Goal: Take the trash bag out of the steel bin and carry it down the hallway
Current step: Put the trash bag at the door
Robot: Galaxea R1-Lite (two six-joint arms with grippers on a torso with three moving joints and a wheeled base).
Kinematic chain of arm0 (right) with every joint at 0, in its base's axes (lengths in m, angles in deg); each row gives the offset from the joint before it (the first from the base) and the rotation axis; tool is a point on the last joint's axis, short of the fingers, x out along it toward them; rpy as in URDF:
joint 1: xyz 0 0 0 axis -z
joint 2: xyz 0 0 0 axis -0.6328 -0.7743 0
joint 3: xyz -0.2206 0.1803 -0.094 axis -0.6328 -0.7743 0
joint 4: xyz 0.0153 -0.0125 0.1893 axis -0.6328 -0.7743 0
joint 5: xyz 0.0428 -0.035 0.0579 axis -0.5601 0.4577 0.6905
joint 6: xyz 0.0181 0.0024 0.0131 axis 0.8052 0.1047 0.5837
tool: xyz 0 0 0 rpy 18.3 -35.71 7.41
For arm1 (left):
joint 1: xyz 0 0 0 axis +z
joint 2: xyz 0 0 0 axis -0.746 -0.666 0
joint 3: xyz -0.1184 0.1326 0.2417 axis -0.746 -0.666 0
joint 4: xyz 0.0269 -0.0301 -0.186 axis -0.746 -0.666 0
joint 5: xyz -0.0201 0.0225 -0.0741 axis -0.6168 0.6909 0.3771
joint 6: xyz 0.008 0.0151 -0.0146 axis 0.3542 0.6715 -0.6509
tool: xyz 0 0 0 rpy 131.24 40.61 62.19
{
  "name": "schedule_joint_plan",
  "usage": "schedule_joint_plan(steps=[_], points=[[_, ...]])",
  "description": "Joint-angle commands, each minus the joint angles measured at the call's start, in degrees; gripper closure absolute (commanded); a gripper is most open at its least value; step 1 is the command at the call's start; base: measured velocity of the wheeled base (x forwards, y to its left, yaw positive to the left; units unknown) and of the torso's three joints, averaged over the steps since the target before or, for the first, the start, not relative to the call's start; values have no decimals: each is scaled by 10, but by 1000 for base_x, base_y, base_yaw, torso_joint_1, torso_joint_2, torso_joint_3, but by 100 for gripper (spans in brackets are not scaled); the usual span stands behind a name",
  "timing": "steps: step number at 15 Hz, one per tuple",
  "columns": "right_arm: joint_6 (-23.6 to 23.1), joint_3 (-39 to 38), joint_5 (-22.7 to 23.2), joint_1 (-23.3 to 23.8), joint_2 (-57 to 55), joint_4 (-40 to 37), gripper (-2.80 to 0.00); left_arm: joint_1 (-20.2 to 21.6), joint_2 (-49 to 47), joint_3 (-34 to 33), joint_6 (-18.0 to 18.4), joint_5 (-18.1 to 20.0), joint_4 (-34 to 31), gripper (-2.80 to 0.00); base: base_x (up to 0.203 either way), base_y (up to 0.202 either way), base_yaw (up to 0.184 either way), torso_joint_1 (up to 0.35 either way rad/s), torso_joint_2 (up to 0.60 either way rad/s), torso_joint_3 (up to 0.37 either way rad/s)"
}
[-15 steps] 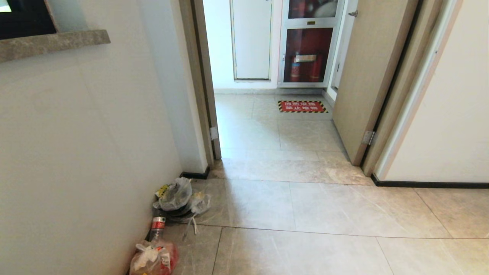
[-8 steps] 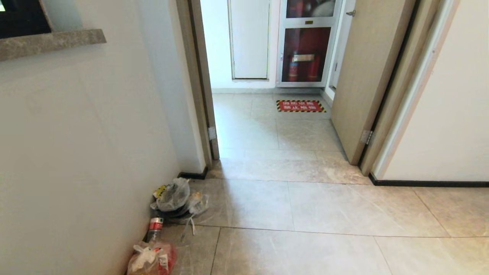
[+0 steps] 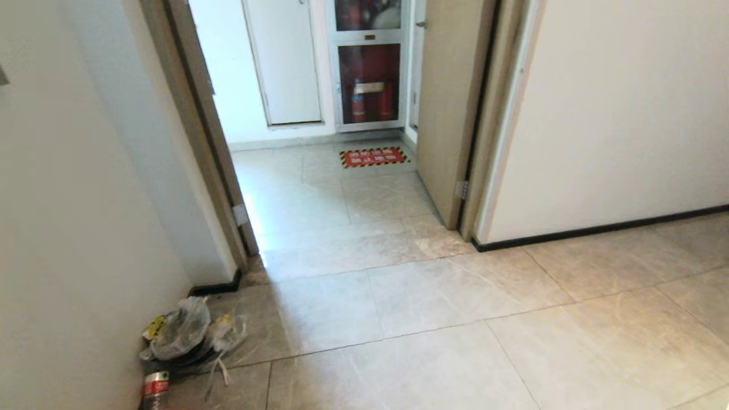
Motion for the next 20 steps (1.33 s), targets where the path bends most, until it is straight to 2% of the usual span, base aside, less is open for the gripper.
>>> schedule_joint_plan(steps=[1,17,20], points=[[0,0,0,0,0,0,0,0,-1,0,0,0,0,0,0,9,-171,-1,1,2],[0,0,1,0,0,0,0,0,0,0,0,0,0,0,1,9,-172,1,1,2],[-1,0,1,0,0,0,0,0,0,0,0,0,0,0,-1,4,-81,4,2,2]])
